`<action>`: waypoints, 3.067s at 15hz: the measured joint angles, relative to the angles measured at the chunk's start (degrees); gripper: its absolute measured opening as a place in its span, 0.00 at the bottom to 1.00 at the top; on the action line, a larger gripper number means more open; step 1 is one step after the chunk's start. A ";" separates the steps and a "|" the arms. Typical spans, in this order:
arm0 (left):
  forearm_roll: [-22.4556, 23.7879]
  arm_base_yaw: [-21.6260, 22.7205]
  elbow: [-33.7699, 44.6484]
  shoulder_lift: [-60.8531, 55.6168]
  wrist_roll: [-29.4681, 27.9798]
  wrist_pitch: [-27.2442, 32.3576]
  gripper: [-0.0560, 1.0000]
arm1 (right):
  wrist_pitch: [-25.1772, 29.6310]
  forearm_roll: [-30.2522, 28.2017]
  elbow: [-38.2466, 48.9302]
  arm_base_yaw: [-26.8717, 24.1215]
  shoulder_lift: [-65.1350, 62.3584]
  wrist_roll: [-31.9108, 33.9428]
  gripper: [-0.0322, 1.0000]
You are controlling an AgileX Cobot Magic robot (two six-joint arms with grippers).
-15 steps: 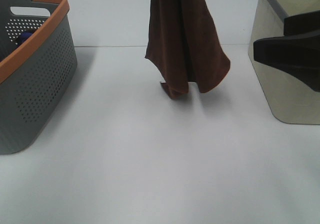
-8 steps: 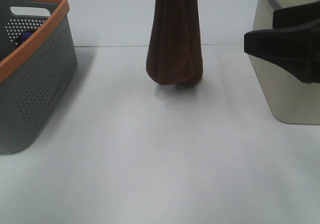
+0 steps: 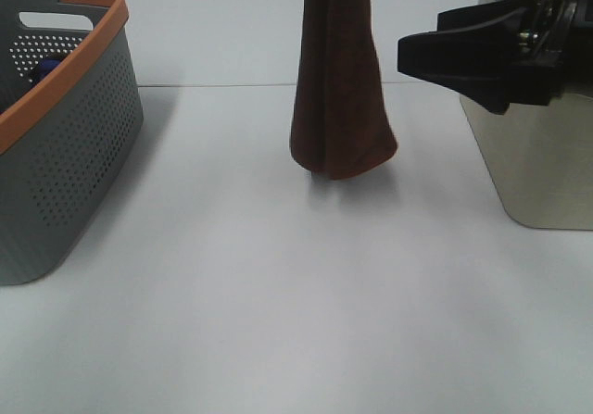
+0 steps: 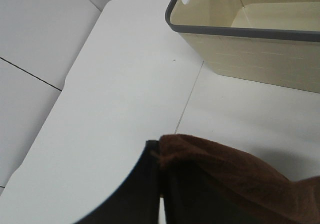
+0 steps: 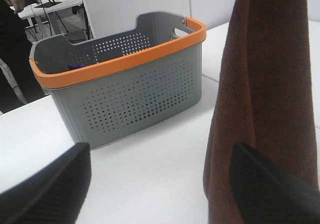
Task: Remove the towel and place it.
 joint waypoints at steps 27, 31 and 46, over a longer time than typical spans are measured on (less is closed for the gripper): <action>-0.40 0.00 0.00 0.00 2.64 -3.32 0.05 | 4.64 0.17 -17.36 4.53 36.21 -15.18 0.73; -0.40 0.00 0.00 0.00 2.64 -3.32 0.05 | 1.55 0.17 -17.36 5.33 36.27 -15.18 0.64; 13.64 0.00 0.00 0.00 -1.38 9.40 0.05 | -5.90 -49.33 -21.31 5.33 17.99 35.70 0.05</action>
